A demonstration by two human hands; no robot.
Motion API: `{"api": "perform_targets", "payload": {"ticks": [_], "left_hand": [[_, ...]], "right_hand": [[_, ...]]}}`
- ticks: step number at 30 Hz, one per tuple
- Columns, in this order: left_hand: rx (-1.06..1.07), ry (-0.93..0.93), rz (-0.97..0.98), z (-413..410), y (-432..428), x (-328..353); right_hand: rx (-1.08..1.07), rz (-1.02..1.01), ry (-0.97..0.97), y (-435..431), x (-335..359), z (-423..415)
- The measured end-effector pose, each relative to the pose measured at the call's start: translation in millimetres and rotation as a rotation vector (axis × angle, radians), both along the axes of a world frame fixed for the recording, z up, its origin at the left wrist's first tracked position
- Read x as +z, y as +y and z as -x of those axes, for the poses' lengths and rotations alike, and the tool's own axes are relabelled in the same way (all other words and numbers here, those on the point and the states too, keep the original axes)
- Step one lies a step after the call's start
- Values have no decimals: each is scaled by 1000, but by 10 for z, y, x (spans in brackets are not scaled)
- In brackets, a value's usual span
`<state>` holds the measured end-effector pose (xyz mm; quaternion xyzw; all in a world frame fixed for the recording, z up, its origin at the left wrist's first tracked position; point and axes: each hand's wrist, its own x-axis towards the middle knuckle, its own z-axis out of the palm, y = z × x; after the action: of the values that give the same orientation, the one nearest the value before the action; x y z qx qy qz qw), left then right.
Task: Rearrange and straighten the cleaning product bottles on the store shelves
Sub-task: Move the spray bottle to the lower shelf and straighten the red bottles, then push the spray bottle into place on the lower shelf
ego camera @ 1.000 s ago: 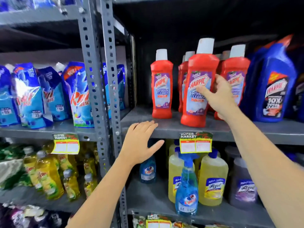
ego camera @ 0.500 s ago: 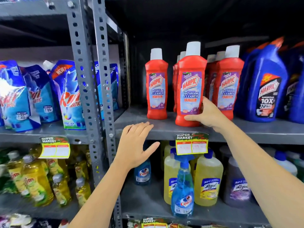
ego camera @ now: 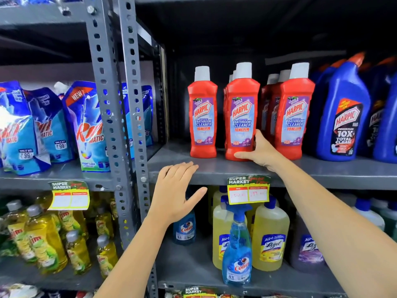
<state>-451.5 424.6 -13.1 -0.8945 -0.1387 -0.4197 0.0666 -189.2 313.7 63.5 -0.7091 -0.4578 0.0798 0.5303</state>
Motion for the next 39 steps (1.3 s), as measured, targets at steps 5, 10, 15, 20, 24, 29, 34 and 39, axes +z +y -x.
{"api": "perform_targets", "payload": {"ticks": [5, 10, 15, 20, 24, 29, 34, 39], "left_hand": [[11, 13, -14, 16, 1, 11], [19, 19, -30, 24, 0, 10], [45, 66, -67, 46, 26, -13], [82, 71, -73, 94, -30, -71], [98, -50, -71, 287, -144, -513], [313, -240, 36, 554, 144, -1068], [424, -208, 47, 515, 572, -1226], [460, -311, -17, 396, 798, -1371]], "right_hand": [[64, 33, 39, -19, 32, -24], [52, 23, 59, -8, 20, -31], [18, 15, 62, -12, -4, -26], [-175, -232, -2, -157, 11, 84], [-409, -868, -143, -606, -378, 643], [-412, -701, -93, -826, -1802, 922], [-304, -95, 118, -761, -2683, 772], [-156, 162, 127, -720, -2881, 649]]}}
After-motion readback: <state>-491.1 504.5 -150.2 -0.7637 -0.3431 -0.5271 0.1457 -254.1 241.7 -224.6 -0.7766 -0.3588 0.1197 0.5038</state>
